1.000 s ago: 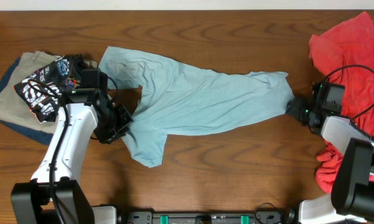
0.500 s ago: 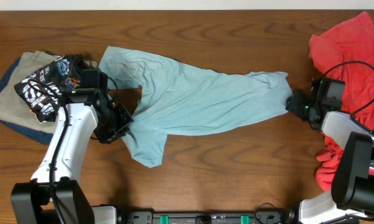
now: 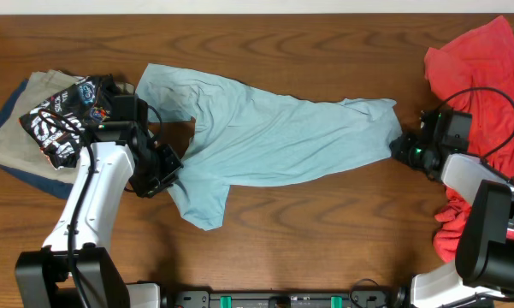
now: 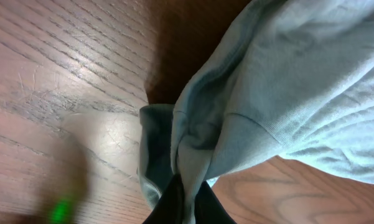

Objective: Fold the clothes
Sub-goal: 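Lift the shirt with both grippers and stretch it across the table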

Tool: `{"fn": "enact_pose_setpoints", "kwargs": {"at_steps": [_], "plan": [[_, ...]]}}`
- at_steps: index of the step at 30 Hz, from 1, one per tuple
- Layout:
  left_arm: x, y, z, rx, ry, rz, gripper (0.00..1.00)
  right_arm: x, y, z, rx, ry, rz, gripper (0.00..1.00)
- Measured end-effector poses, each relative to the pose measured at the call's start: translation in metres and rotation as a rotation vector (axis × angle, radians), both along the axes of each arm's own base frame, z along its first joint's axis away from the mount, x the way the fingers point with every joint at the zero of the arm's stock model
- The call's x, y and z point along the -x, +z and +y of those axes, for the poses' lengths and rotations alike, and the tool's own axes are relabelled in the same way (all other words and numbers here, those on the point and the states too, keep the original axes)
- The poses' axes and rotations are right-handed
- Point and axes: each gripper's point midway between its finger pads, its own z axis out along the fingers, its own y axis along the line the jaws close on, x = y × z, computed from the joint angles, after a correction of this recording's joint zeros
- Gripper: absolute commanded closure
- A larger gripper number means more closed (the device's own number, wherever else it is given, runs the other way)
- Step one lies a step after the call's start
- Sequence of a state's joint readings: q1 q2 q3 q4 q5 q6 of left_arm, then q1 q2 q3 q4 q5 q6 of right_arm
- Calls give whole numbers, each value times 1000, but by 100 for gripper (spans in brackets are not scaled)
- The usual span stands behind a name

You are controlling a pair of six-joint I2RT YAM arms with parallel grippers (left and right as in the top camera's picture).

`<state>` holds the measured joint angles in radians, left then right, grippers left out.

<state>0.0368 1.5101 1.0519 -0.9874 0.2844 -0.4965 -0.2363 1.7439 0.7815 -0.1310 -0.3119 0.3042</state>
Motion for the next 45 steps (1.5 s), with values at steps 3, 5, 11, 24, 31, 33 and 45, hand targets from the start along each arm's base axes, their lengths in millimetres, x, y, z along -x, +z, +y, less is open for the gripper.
{"fn": "enact_pose_setpoints", "kwargs": {"at_steps": [3,5,11,24,31,33,45], "plan": [[0,0,0,0,0,0,94,1,-2,3,-15,5,1,99],[0,0,0,0,0,0,93,1,-1,3,-19,6,-2,99],[0,0,0,0,0,1,94,13,0,12,-62,23,54,99],[-10,65,0,-10,-125,-70,94,9,199,8,73,88,-122,99],[-28,173,1,-51,-162,-392,94,23,305,5,161,87,-282,99],[-30,204,1,-65,-166,-496,94,26,329,4,185,82,-317,99],[13,382,8,-183,-132,-1075,94,69,470,-20,349,-47,-609,99]]}}
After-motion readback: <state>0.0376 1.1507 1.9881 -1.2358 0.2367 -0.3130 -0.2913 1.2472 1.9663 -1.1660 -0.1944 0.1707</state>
